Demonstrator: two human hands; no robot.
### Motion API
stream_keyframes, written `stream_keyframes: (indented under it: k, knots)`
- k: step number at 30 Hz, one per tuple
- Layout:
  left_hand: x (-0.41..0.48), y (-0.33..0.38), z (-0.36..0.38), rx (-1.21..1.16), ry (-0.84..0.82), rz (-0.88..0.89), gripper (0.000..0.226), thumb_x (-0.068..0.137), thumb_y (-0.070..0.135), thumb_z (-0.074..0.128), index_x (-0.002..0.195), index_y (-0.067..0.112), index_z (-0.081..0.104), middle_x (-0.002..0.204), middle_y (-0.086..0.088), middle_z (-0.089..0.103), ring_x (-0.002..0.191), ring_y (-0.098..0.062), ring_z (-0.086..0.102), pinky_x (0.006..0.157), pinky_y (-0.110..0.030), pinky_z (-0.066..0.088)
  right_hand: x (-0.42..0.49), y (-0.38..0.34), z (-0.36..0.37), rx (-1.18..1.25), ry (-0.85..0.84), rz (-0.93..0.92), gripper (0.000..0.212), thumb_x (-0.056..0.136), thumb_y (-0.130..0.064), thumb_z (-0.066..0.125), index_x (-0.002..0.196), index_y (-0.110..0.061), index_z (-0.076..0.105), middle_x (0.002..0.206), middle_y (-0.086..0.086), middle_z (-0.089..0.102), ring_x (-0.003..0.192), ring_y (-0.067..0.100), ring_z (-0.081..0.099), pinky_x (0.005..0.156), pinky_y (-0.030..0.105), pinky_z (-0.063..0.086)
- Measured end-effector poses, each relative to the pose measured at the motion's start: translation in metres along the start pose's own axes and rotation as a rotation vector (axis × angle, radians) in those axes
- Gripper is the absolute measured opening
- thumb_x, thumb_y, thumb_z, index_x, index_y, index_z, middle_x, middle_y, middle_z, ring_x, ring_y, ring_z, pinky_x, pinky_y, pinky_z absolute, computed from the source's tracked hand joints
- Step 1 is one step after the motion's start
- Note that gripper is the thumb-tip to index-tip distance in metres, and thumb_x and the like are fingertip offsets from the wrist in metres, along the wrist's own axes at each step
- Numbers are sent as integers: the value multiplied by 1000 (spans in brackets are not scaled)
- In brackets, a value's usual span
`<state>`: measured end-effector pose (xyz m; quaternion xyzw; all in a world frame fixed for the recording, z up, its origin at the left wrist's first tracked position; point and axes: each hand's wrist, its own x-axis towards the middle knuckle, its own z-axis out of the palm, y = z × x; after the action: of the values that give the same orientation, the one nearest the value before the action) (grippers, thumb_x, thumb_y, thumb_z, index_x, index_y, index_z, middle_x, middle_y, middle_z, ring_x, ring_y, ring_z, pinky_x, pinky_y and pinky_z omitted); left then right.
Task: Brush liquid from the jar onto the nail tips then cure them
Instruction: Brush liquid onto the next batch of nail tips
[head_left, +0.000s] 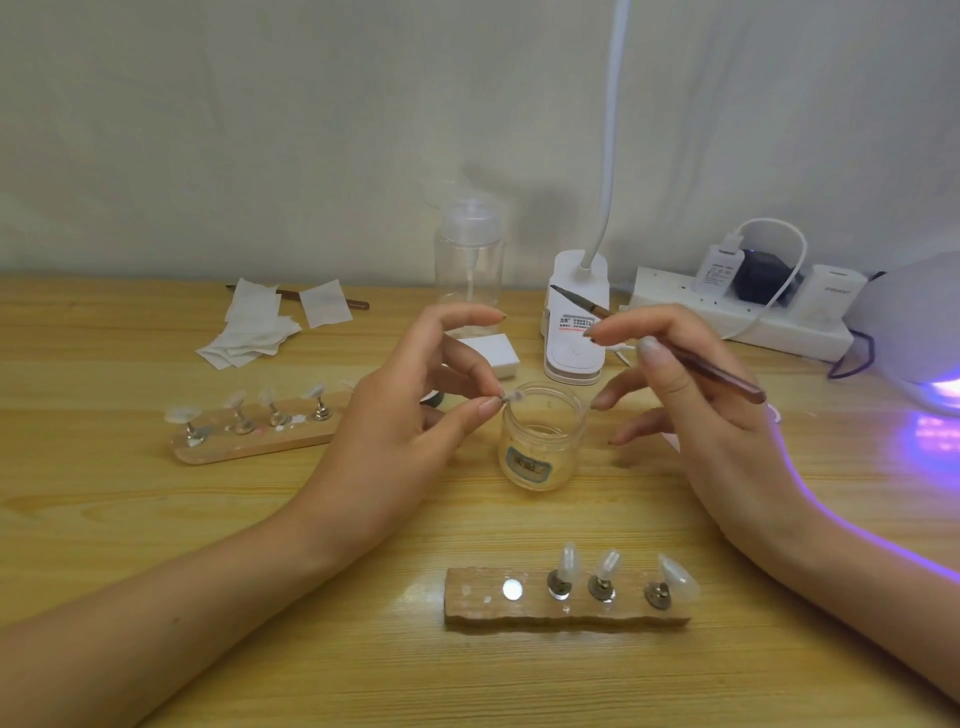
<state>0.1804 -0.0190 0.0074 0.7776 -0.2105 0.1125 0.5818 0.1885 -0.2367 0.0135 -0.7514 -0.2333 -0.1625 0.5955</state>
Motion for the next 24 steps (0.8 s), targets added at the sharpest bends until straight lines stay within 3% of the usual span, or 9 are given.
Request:
stream_keyframes:
  k: [3, 8, 13, 24]
  knots:
    - [-1, 0, -2, -17, -2, 10, 49, 92, 4, 67, 129, 33, 51, 89, 10, 66, 94, -10, 67, 70, -24, 54, 5, -1, -5, 175, 61, 7, 25, 101, -26, 45, 103, -22, 69, 99, 5, 68, 71, 18, 60, 53, 24, 51]
    - [-2, 0, -4, -18, -11, 16, 51, 91, 5, 69, 130, 31, 51, 88, 8, 68, 92, -12, 68, 69, -26, 52, 11, 4, -9, 399, 92, 131, 28, 97, -27, 49, 84, -25, 74, 64, 1, 64, 49, 9, 49, 46, 16, 40]
    - [-1, -1, -6, 5, -22, 47, 53, 90, 6, 70, 131, 31, 50, 89, 9, 69, 93, -15, 68, 74, -24, 51, 13, 6, -9, 516, 51, 232, 15, 93, -22, 50, 78, -20, 50, 61, 4, 63, 45, 9, 49, 42, 16, 40]
    - [0, -1, -5, 80, -12, 110, 53, 91, 2, 69, 131, 32, 51, 89, 11, 68, 94, -19, 67, 77, -35, 56, 13, 8, -6, 509, -7, 274, 17, 91, -26, 52, 76, -20, 47, 63, 8, 64, 45, 12, 50, 43, 18, 41]
